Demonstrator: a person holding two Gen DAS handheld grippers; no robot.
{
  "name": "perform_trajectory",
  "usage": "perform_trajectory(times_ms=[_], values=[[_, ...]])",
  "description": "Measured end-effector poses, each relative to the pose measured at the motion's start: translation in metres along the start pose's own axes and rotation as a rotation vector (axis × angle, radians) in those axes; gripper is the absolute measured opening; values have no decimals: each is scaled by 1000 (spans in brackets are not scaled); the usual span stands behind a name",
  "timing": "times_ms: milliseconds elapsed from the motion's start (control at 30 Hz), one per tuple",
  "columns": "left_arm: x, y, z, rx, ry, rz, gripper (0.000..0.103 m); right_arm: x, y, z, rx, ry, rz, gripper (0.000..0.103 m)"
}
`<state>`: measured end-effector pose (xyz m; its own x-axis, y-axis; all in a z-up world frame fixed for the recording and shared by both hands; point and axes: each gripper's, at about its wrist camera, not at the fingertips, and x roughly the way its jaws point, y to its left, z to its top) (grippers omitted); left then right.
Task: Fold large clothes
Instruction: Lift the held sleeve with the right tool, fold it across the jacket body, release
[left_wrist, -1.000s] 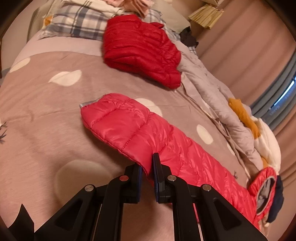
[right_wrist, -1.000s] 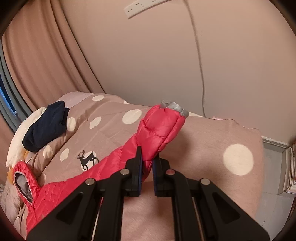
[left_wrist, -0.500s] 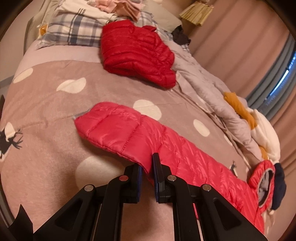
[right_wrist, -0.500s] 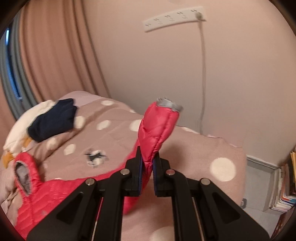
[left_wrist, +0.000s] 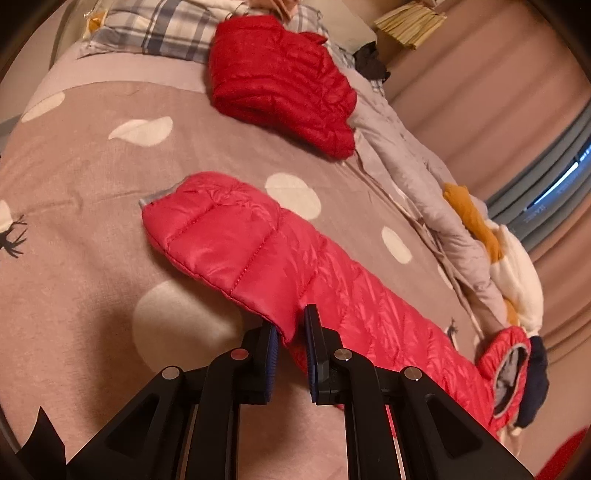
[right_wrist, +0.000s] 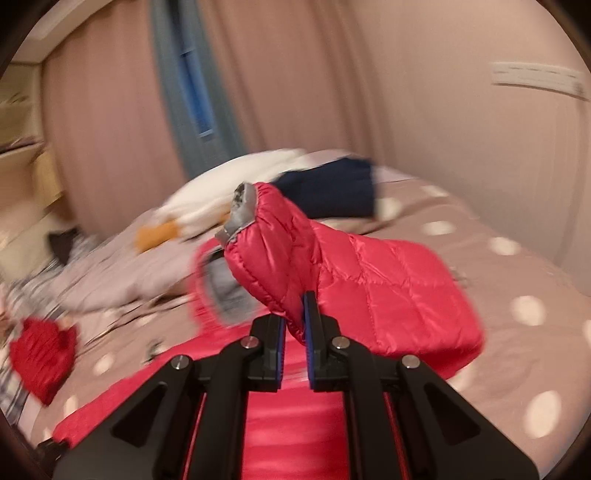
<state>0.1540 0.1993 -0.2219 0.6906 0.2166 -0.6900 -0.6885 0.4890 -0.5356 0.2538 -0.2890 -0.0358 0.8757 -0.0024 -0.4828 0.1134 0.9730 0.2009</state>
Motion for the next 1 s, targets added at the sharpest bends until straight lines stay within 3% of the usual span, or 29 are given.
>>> perform_trajectory(times_ms=[200,433,633,1000], values=[[-3,-3,1,56,-3,17,10,19,82,-34,-62,117,196,10],[-3,-3,0,79,9,25,10,56,135,-78,-102,273,301,12],[-2,-4,3,78,17,7,10,73,151,-114,-190,363,298,14],[0,-3,2,82,27,38,10,86,158,-116,-179,404,300,18]])
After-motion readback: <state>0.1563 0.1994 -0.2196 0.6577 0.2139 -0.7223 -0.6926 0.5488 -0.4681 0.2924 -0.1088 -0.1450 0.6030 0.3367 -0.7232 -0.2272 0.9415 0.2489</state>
